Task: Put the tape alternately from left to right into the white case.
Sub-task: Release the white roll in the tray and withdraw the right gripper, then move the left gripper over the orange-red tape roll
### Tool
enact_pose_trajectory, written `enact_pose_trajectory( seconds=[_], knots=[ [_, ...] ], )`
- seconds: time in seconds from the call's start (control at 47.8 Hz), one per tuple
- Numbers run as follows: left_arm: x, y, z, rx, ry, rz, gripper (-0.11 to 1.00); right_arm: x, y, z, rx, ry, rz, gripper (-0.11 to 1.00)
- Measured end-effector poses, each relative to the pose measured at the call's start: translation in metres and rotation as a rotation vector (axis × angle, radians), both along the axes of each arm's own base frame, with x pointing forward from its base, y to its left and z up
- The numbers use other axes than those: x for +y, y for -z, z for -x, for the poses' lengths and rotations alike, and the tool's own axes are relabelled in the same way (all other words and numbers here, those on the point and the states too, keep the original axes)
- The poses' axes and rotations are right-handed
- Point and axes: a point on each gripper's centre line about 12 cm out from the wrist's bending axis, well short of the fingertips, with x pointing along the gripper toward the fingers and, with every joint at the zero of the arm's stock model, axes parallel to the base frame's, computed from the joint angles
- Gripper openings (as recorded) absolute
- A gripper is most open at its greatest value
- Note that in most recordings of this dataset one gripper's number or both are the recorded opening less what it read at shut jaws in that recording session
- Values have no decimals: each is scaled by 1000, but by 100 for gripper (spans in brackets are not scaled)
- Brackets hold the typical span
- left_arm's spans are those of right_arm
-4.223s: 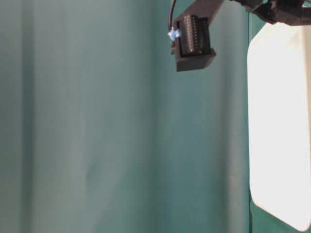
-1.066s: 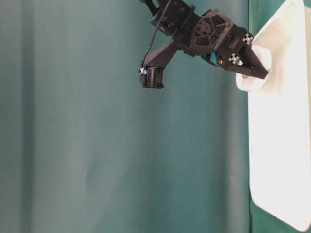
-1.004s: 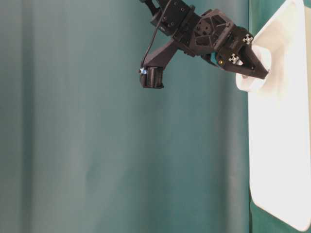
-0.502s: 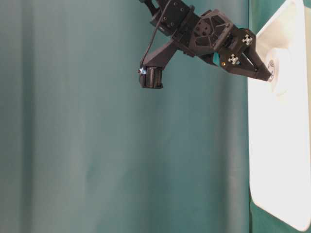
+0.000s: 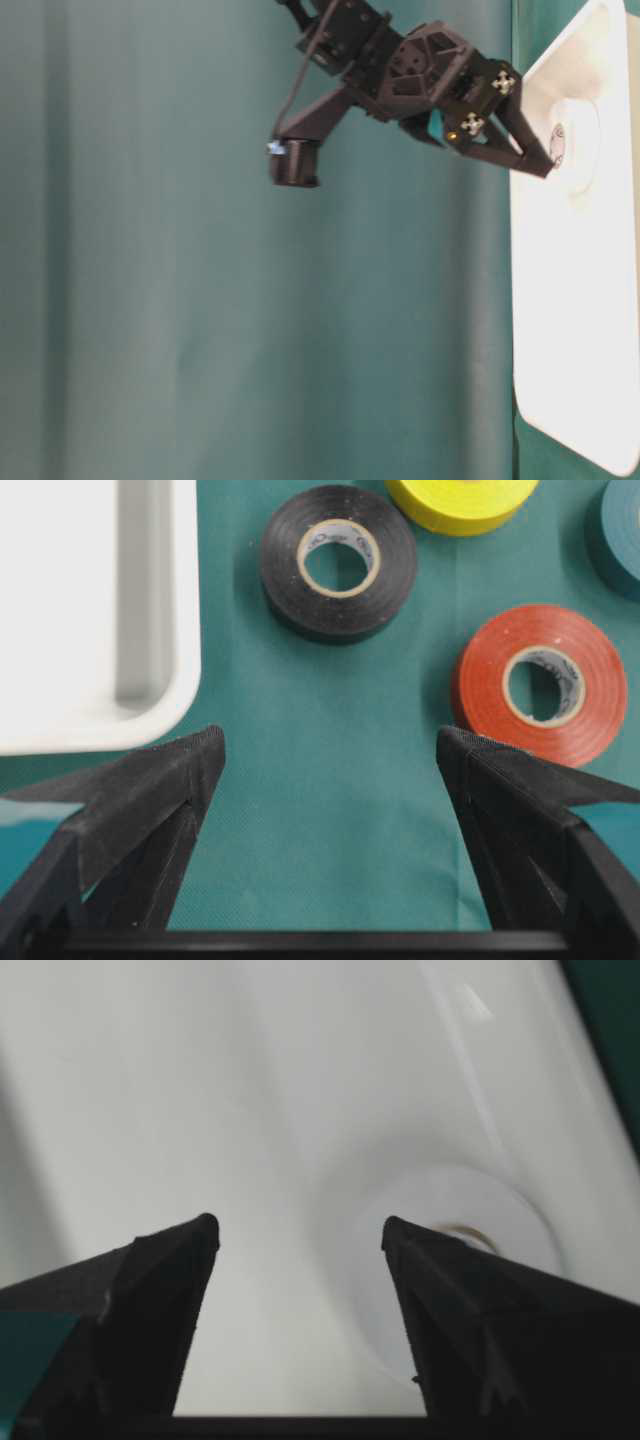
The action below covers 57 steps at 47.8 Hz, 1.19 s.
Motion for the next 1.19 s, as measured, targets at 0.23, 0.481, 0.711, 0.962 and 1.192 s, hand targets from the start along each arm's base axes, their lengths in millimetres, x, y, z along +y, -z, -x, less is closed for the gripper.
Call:
enact_pose_trajectory(
  seconds=[0.23,0.481,0.711,0.962,1.192],
  knots=[
    [0,2,1,5,0,0,54,46,-13,-9,-31,-123,9,74],
    [0,2,1,5,0,0,53,87,-18,-15,-43,-228,6,74],
    [0,3,2,8,0,0,54,120,-17,-16,-38,-312,3,74],
    [0,3,2,8,-1,1,53,143,-12,-11,-2,-361,-5,74],
    [0,3,2,9,-30,31,54,151,-2,-2,63,-310,-56,74]
  ],
)
